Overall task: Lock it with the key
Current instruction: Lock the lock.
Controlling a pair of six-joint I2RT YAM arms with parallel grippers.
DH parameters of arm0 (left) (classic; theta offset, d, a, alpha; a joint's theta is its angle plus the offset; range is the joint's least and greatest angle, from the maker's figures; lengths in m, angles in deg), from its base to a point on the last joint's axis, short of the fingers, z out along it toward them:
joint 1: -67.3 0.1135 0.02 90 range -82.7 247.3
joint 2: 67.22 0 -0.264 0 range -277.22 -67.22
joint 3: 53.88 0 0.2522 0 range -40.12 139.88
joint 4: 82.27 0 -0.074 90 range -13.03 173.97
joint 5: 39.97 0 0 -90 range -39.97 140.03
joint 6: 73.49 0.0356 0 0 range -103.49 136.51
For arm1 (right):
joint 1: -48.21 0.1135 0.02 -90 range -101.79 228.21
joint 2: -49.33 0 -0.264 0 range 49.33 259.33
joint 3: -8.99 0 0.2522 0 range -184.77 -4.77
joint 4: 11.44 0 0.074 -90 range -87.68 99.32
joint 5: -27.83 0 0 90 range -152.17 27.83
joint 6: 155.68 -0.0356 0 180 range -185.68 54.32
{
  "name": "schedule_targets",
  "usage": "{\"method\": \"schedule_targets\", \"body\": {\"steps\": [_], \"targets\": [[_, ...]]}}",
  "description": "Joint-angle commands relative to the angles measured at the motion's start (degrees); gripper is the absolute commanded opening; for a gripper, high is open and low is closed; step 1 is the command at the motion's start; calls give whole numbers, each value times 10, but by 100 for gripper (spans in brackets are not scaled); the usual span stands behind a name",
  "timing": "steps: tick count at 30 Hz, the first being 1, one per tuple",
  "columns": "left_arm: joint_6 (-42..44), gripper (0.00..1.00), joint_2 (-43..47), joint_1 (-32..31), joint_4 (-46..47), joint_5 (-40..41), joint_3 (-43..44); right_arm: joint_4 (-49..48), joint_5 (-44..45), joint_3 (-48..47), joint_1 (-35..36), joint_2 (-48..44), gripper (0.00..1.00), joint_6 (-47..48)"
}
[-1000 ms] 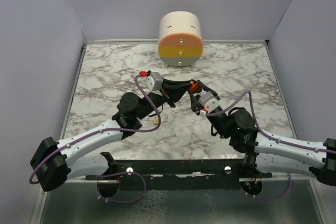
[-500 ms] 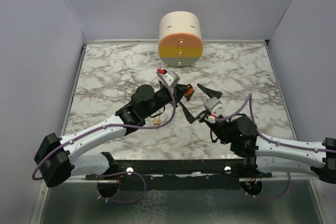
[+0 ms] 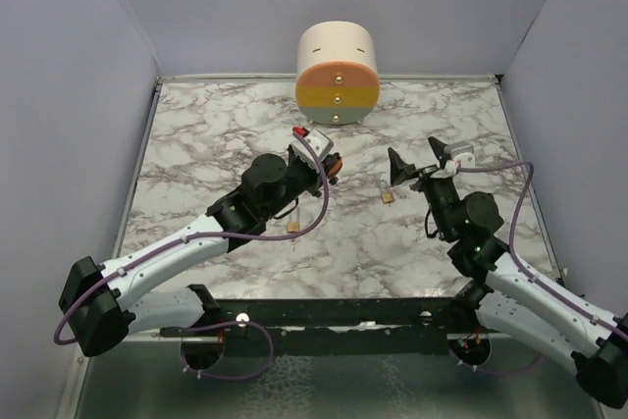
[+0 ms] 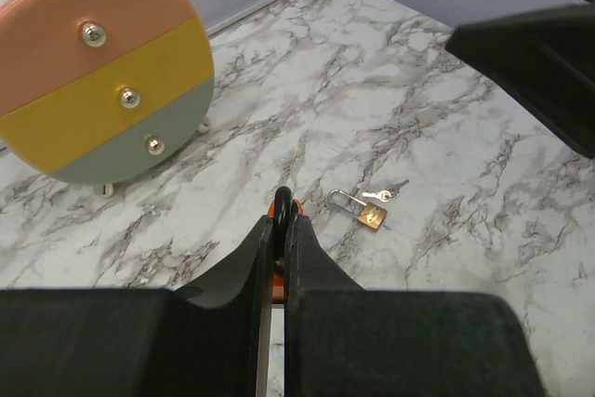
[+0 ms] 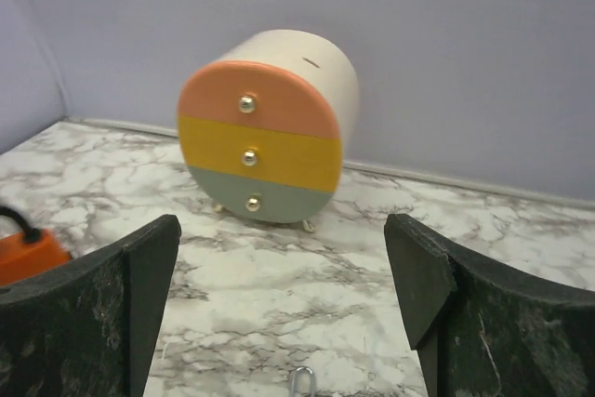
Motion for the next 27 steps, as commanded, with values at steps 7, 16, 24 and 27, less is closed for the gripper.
{"method": "schedule_targets", "body": {"steps": [7,16,24,27], "targets": [[25,0,19,16,-18,-43,28,9,-344,-81,-223,176,87,-186],[21,0,42,129,-7,-264,25,-147,-777,-41,-303,210,65,-220],[-29,0,51,133,36,-366,22,-250,-910,-51,-312,304,62,-334],[-46,0,54,133,45,-390,24,-226,-888,-46,-310,301,62,-344]]}}
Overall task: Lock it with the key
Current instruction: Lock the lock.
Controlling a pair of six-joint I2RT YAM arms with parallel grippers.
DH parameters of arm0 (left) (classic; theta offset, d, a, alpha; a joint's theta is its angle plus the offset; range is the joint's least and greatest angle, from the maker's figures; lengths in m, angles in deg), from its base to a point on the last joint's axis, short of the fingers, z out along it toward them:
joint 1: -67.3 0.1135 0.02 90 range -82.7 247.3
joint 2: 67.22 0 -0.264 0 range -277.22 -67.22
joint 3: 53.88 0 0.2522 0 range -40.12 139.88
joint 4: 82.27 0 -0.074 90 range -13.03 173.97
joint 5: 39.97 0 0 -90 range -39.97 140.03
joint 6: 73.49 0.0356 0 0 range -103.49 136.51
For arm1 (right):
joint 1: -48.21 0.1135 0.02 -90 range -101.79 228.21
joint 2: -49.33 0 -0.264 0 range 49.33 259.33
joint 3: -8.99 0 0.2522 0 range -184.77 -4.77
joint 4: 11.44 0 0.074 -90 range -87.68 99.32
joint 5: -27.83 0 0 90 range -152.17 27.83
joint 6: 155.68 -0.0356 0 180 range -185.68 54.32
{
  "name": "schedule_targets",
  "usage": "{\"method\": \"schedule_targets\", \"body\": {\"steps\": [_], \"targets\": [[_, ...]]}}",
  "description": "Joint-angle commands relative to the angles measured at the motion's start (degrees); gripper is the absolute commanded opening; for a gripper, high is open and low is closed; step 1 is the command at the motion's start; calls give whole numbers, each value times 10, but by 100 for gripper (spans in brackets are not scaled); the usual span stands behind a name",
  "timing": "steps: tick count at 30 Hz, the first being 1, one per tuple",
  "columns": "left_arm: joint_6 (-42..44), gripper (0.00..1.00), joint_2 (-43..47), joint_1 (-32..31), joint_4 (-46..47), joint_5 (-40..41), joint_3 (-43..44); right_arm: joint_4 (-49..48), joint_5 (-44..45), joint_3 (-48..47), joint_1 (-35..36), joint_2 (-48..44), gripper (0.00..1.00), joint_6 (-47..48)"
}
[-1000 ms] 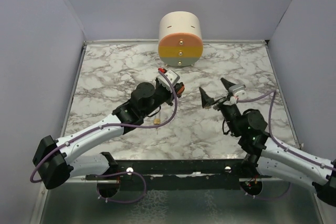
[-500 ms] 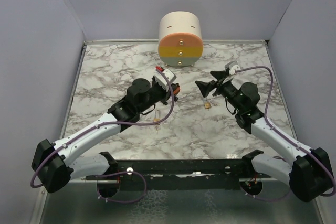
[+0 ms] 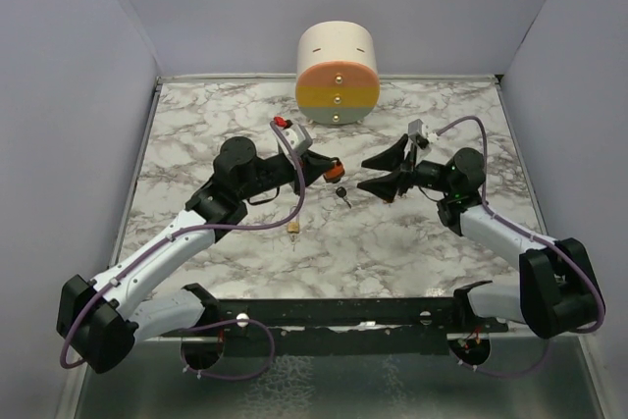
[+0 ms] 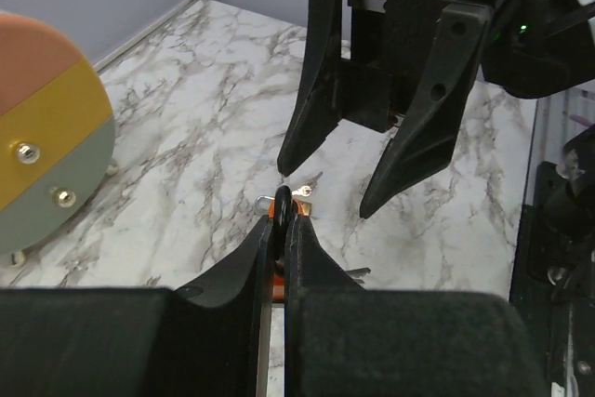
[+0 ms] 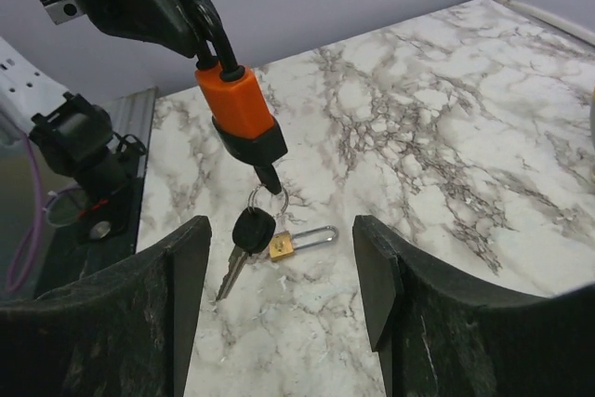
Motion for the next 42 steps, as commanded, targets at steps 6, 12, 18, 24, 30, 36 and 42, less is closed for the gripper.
{"method": "schedule_targets", "body": {"steps": [6,12,18,24,30,36,42], "targets": [[-68,0,13,0,80,-112,25,32,45,32,18,-81,66,-21],[-106,0,2,-2,138,-161,21,77,63,40,41,-117,65,1],[-129,0,-7,-3,163,-187,26,51,20,42,53,-94,57,2],[-129,0,-8,-4,164,-195,26,40,15,35,64,-78,55,2],[-130,0,-18,-4,164,-196,28,37,3,26,73,-75,55,1],[-133,0,-26,-5,165,-198,30,31,8,23,84,-75,54,-1],[-138,0,-23,-7,172,-196,28,26,9,11,94,-68,33,-2]]}}
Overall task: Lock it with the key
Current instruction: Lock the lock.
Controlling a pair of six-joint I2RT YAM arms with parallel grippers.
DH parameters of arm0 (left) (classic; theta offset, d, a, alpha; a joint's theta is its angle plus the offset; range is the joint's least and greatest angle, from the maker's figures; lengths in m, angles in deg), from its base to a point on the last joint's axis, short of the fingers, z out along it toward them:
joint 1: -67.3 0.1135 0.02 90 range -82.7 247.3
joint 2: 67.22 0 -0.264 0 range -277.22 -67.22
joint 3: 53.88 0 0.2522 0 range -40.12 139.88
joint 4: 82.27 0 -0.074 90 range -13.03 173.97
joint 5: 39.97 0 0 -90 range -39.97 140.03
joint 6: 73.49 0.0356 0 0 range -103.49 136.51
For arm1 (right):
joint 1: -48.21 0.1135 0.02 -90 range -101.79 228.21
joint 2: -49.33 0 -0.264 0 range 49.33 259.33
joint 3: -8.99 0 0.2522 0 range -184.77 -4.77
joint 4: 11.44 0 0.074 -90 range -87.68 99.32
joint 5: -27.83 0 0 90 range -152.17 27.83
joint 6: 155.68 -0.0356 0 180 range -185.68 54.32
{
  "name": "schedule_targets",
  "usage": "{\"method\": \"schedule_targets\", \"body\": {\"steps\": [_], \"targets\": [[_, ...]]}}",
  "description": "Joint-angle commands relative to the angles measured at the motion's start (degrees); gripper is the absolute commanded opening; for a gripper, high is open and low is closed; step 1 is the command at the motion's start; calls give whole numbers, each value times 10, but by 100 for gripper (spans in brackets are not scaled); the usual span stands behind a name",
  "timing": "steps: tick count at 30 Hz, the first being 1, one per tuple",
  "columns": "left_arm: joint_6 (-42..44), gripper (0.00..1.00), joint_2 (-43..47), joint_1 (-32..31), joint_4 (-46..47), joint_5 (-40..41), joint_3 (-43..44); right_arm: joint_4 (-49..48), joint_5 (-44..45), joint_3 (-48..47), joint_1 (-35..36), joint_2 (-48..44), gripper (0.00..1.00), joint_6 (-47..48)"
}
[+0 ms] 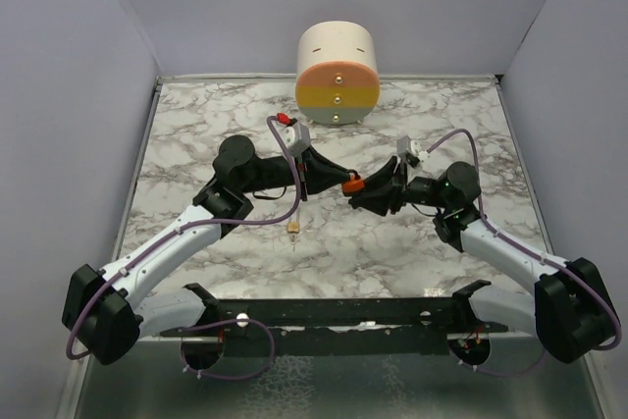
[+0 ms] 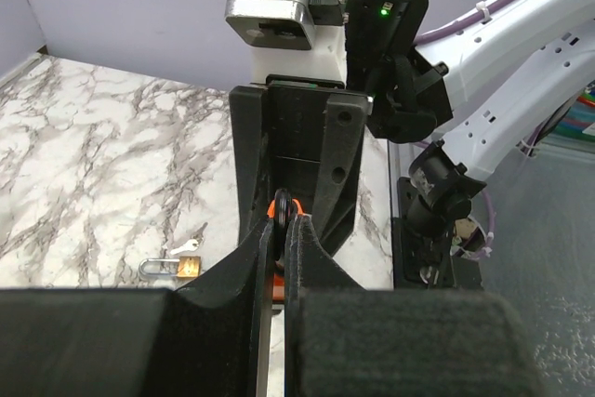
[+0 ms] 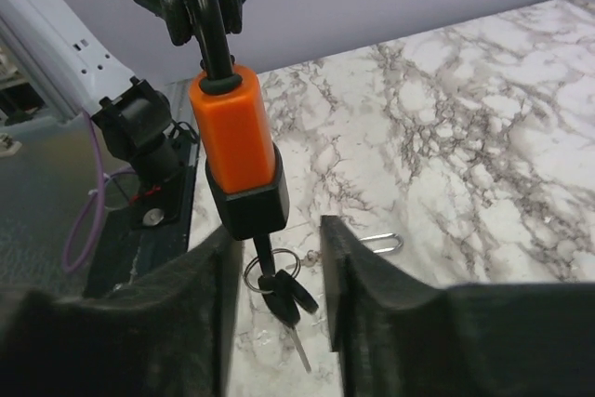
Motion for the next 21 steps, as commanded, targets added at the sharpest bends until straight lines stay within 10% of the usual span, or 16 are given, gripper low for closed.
{"method": "schedule_targets", "body": {"steps": [1,4,21], "targets": [[-12,0,9,-4,44,-13,26,-18,-10,-27,9,11,27,1],[-14,0,11,-4,51,-10,23,-17,-8,-30,14,18,2,-1],[-14,0,63,-4,159,139,-36,-14,12,15,59,23,1,18]]}}
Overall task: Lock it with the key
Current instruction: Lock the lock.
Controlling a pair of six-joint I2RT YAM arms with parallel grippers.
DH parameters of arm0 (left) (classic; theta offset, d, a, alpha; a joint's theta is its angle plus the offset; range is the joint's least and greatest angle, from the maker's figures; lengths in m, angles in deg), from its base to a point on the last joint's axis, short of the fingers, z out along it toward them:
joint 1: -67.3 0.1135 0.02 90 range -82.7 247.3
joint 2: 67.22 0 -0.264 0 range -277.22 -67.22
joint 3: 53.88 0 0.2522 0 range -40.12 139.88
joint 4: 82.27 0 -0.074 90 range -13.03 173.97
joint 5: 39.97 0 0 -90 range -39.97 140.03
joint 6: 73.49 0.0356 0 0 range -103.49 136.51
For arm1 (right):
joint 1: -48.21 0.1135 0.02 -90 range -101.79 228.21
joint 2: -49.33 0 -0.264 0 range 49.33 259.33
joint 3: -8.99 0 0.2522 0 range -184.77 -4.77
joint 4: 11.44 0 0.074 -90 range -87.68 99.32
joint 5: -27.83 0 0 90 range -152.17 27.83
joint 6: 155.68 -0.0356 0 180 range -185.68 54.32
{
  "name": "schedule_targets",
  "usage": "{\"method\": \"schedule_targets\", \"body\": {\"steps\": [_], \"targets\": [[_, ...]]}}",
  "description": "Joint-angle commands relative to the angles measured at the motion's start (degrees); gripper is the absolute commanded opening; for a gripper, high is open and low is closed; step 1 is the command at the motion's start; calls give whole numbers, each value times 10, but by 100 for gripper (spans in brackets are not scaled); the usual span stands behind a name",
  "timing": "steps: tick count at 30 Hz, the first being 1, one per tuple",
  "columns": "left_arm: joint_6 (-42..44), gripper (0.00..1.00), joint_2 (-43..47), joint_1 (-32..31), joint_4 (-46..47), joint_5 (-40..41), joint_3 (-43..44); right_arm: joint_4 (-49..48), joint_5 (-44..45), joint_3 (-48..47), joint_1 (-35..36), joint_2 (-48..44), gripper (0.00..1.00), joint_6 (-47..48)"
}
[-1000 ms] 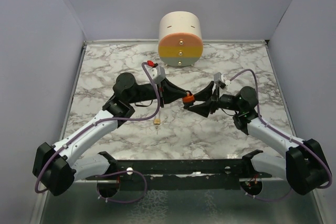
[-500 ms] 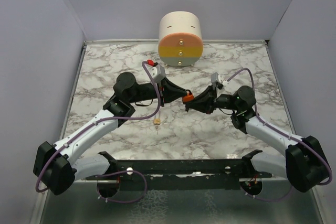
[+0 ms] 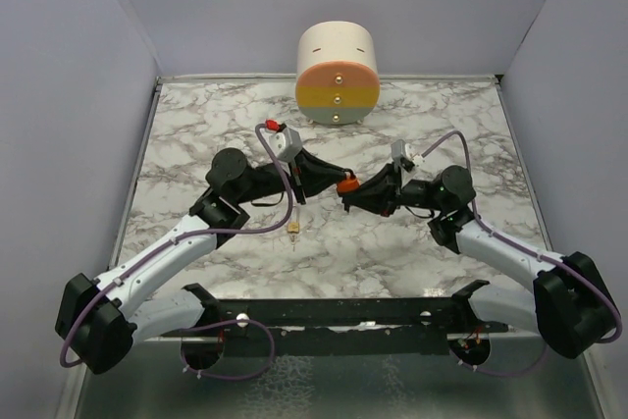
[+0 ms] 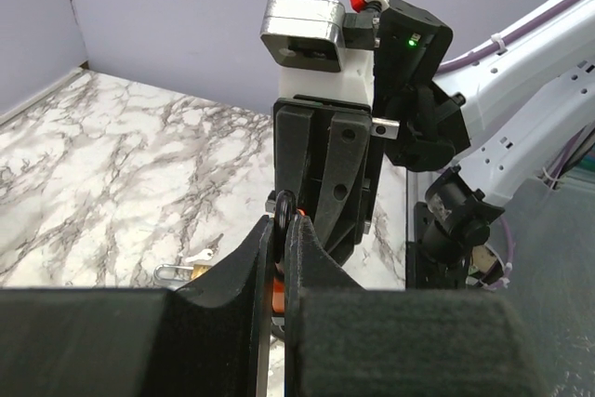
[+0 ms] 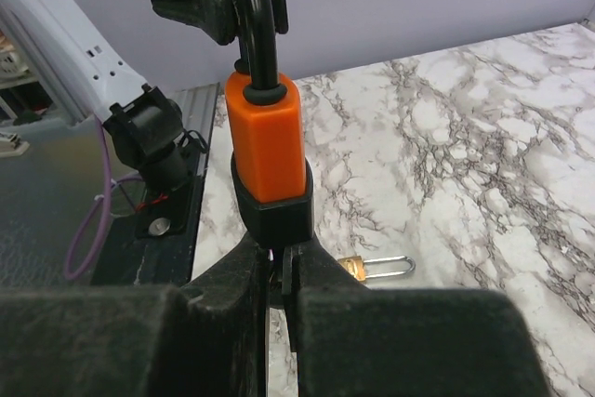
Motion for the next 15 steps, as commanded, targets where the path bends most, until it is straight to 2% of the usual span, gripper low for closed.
{"method": "schedule_targets", "body": {"steps": [1,5,15], "targets": [[-4,0,29,2,127,83,0,37,10,15,35,10,1,26],[-5,0,34,2,165,112,-18,63,26,19,61,8,1,44],[24,0,85,2,188,203,-61,85,54,50,63,-12,1,50]]}}
